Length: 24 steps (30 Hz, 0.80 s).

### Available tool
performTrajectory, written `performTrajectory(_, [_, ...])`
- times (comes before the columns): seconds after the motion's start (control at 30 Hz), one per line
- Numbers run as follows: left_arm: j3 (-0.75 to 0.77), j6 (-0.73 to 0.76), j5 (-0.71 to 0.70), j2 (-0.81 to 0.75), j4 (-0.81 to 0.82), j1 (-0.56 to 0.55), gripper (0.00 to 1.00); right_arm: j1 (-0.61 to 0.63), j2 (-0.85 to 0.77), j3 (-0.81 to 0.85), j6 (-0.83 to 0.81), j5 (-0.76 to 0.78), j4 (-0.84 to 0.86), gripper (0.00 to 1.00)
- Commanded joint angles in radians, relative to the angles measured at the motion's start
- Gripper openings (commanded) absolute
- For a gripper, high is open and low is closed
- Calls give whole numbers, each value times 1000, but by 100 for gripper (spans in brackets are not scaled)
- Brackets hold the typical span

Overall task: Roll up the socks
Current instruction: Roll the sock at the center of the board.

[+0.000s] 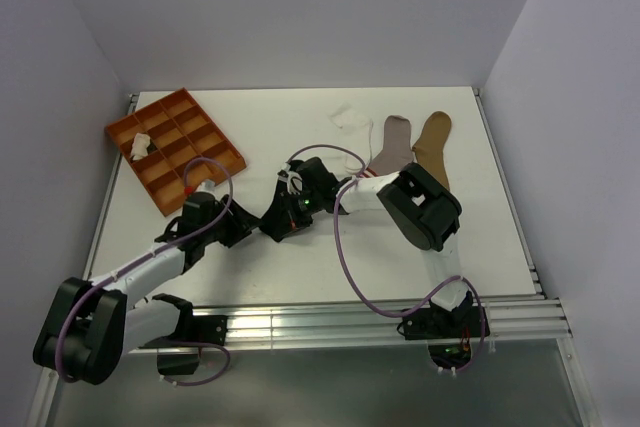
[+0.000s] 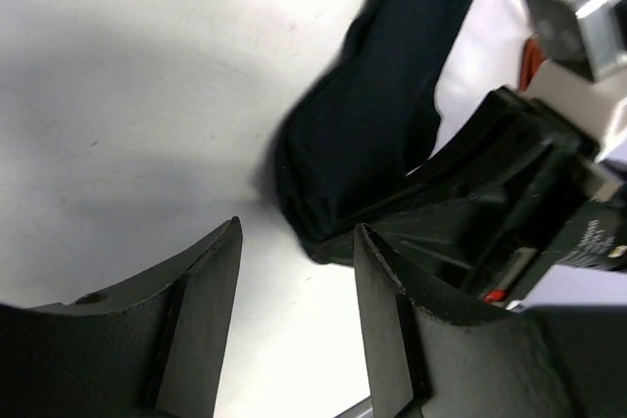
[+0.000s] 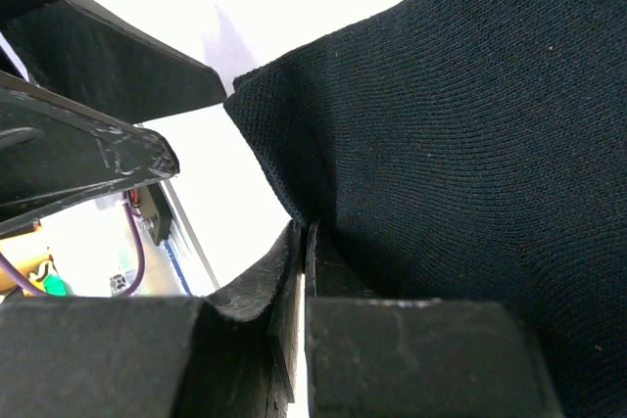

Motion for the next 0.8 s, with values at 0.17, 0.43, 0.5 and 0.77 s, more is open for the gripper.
performTrajectory(0.17, [61,-35,-39,67,56,-6,54,-4,27,23,-28,44,-48,0])
performTrajectory(0.43, [99,-59,-37,155,48,-6,52,-4,28,23,-33,51,-48,0])
performTrajectory(0.5, [101,-65,-40,164,45,-8,51,-4,30,27,-36,53,-50,0])
performTrajectory(0.77, [147,-70,-57,216,7,-15,49,8,38,43,-63,70,-65,0])
